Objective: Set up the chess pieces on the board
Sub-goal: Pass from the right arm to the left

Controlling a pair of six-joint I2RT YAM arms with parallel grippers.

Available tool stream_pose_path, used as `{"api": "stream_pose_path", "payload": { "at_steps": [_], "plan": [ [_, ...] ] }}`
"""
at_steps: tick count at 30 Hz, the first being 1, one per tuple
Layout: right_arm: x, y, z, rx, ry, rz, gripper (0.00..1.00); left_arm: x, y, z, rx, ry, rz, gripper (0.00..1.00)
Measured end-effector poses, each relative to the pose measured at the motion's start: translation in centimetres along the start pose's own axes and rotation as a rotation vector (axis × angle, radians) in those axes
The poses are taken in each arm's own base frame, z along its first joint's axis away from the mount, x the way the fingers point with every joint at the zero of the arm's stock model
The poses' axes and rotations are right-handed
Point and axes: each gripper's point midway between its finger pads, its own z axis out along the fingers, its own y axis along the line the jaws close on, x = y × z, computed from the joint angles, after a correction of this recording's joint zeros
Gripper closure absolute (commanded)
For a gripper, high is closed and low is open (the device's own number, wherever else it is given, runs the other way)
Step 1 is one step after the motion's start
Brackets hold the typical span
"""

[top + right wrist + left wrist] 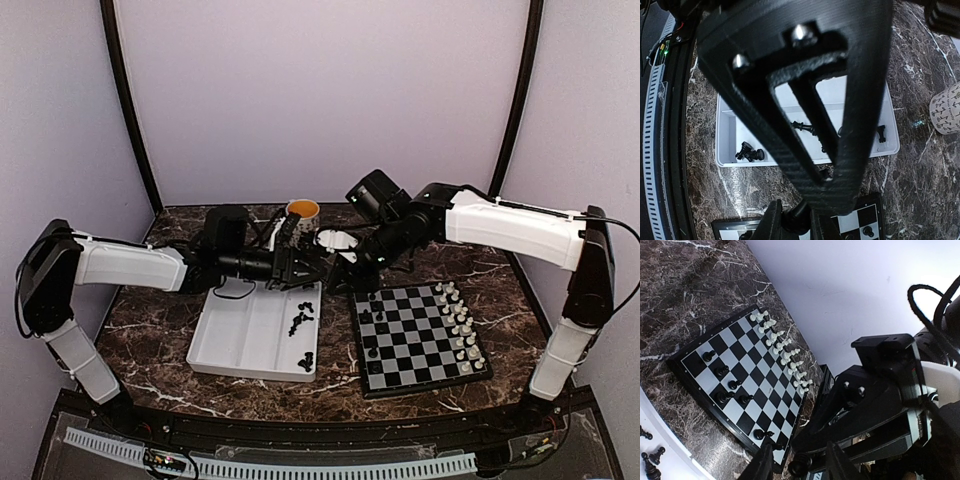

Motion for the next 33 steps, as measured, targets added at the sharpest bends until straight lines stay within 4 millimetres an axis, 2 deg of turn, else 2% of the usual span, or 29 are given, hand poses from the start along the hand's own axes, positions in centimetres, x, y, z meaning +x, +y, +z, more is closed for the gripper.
{"api": "stream_pose_path", "payload": {
  "at_steps": [4,9,15,24,26,28,30,33],
  "plan": [
    [0.1,-0.2,0.1,0.009,0.005,0.005,0.87,0.6,0.3,0.4,0.004,0.021,-0.027,0.7],
    [0.1,-0.3,0.1,0.013,0.006,0.011,0.86,0.4,-0.1,0.4,0.02,0.016,-0.035,0.82],
    [0.1,-0.3,0.1,0.015,0.006,0.011,0.85,0.4,0.3,0.6,0.02,0.018,-0.049,0.9],
    [0.5,-0.9,-0.2,0.03,0.013,0.032,0.51,0.1,0.2,0.7,0.016,0.019,-0.032,0.92],
    [1.3,-1.4,-1.2,0.025,-0.003,0.061,0.48,-0.5,-0.1,0.9,-0.001,0.014,0.0,0.92],
    [2.7,-2.3,-3.3,0.029,-0.031,0.112,0.47,-1.3,-0.5,1.1,-0.041,0.012,0.049,0.92],
    [4.4,-3.7,-5.9,0.06,-0.063,0.168,0.47,-2.4,-1.2,1.5,-0.098,0.003,0.131,0.92],
    [8.3,-6.0,-9.7,0.146,-0.103,0.268,0.47,-3.3,-3.0,2.5,-0.177,0.005,0.275,0.92]
  ]
}}
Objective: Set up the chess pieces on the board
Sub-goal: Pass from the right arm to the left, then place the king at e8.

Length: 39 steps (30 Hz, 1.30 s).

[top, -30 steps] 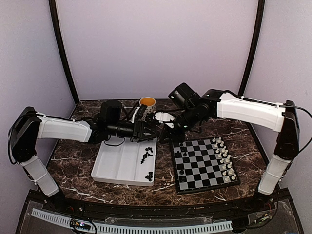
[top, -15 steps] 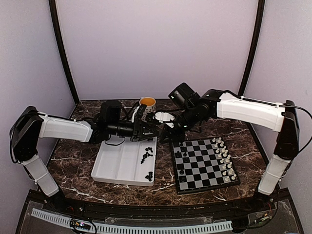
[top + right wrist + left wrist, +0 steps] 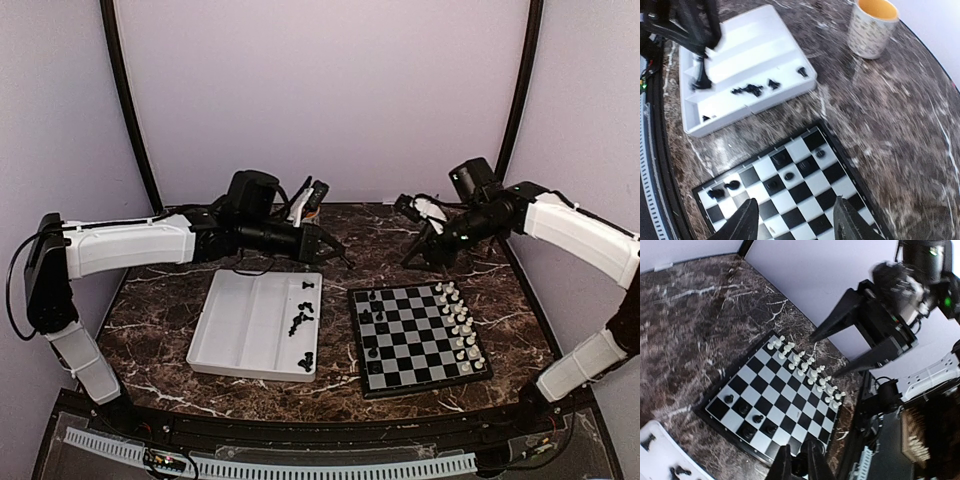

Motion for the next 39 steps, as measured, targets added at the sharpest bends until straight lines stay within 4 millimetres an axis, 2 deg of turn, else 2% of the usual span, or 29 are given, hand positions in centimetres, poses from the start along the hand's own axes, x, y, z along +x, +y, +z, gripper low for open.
{"api": "stream_pose_path", "payload": {
  "at_steps": [3,7,9,11,17,21,28,39],
  "plan": [
    [4.4,-2.5,-1.7,0.071,-0.002,0.107,0.47,-0.5,-1.8,1.1,-0.069,0.02,0.144,0.92],
    [10.6,-3.2,-1.1,0.093,0.051,0.236,0.46,0.5,-2.5,3.5,-0.169,0.086,0.302,0.92],
    [12.7,-3.3,-0.6,0.101,0.068,0.276,0.46,1.7,-2.4,5.1,-0.219,0.134,0.379,0.93],
    [13.6,-3.5,-0.4,0.12,0.076,0.289,0.46,3.2,-2.1,6.7,-0.269,0.188,0.46,0.92],
    [12.7,-5.6,-1.0,0.228,0.042,0.241,0.45,7.3,-0.2,10.4,-0.385,0.325,0.638,0.92],
    [12.4,-6.0,-1.2,0.248,0.027,0.224,0.45,8.9,2.0,11.2,-0.449,0.39,0.697,0.92],
    [12.7,-6.2,-1.2,0.263,0.038,0.215,0.44,8.5,3.3,11.0,-0.501,0.401,0.751,0.92],
    [12.6,-6.4,-1.5,0.288,0.034,0.203,0.44,8.3,3.0,11.4,-0.489,0.383,0.765,0.93]
  ]
}}
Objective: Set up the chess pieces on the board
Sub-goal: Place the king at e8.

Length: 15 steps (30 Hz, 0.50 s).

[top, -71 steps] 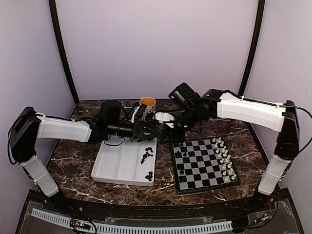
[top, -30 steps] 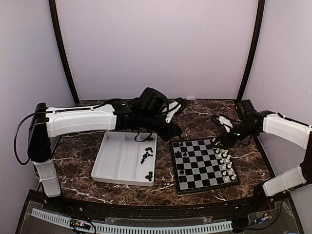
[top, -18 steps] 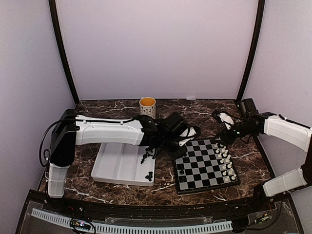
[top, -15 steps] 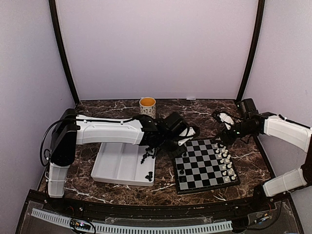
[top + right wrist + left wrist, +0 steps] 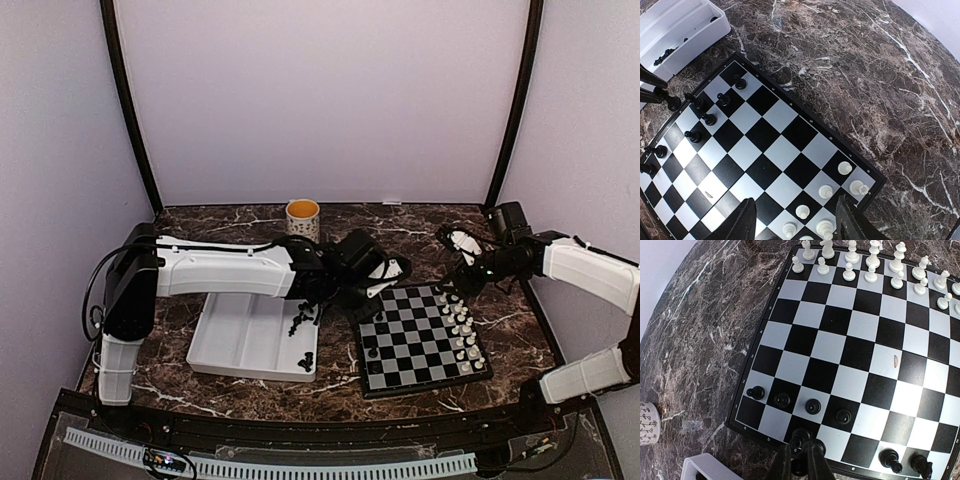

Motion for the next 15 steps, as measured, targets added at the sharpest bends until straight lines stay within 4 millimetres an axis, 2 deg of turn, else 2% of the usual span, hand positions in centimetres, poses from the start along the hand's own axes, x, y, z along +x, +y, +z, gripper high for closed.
{"api": "stream_pose_path", "payload": {
  "at_steps": [9,15],
  "plan": [
    [0.0,0.0,0.0,0.0,-0.001,-0.001,0.43,-0.1,-1.6,-0.1,0.022,-0.004,0.022,0.93],
    [0.0,0.0,0.0,0.0,-0.001,-0.001,0.43,0.6,-2.1,0.6,0.028,0.015,0.037,0.92]
  ]
}}
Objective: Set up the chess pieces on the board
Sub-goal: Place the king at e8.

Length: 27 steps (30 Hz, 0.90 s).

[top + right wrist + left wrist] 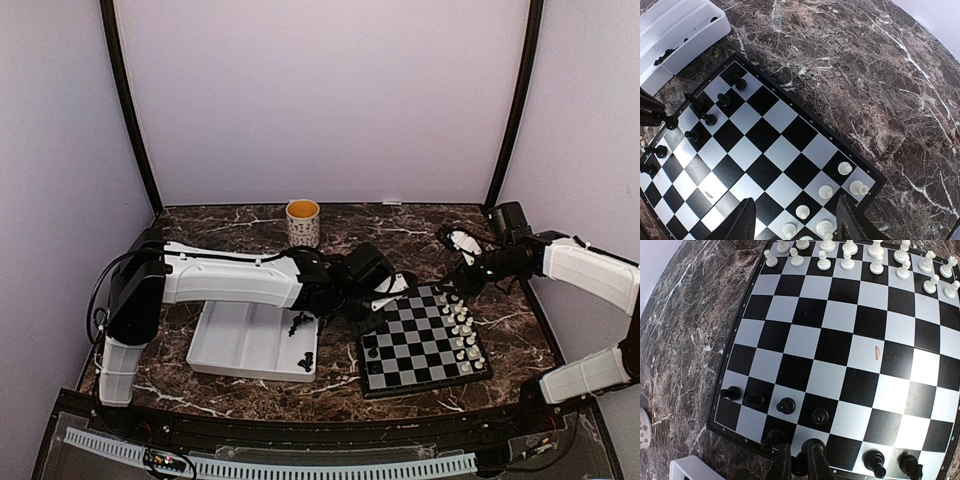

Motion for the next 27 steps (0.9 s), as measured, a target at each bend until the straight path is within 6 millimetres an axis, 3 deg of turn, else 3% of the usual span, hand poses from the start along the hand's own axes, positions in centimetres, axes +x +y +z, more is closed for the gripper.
{"api": "stream_pose_path", "payload": {
  "at_steps": [16,27],
  "plan": [
    [0.1,0.0,0.1,-0.002,0.005,0.002,0.42,2.0,-0.5,2.1,0.0,0.059,0.033,0.91],
    [0.1,0.0,0.2,-0.003,0.006,0.002,0.42,2.3,-0.3,2.1,-0.015,0.073,0.044,0.71]
  ]
}}
